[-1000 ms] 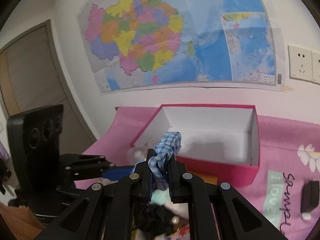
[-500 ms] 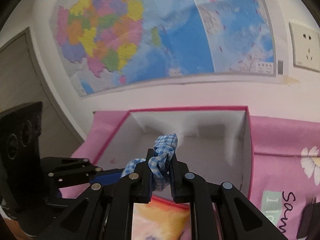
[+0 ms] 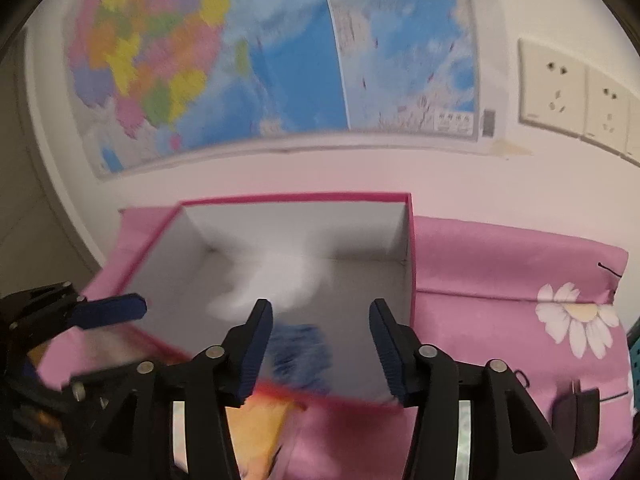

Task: Organize soft objects
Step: 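Move the right gripper back to the pile of soft items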

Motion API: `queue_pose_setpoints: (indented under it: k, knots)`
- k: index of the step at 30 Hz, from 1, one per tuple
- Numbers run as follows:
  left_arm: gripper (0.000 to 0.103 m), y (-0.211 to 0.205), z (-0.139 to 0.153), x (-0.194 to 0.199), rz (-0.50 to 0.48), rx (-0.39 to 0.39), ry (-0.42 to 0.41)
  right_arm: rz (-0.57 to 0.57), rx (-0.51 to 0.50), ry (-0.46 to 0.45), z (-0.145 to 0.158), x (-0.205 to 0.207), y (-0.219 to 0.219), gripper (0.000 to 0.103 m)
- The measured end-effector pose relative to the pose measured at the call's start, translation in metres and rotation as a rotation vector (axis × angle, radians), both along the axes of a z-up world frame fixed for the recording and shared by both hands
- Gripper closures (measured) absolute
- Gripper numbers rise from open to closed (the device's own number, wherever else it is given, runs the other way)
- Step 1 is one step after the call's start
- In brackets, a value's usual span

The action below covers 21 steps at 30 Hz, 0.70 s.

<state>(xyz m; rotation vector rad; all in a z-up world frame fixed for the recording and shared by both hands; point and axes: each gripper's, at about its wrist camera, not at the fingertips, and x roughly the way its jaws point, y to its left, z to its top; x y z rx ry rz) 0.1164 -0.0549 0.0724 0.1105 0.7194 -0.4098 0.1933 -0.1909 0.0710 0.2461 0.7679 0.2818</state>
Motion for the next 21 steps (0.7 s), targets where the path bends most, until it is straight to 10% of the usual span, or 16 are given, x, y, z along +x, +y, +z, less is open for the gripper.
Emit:
queue_pose_setpoints:
  k: [21]
  knots:
    - [0.04, 0.116, -0.06, -0.099, 0.141, -0.113, 0.15, 0.521, 0.106, 0.143, -0.015, -0.109, 0.126, 0.045]
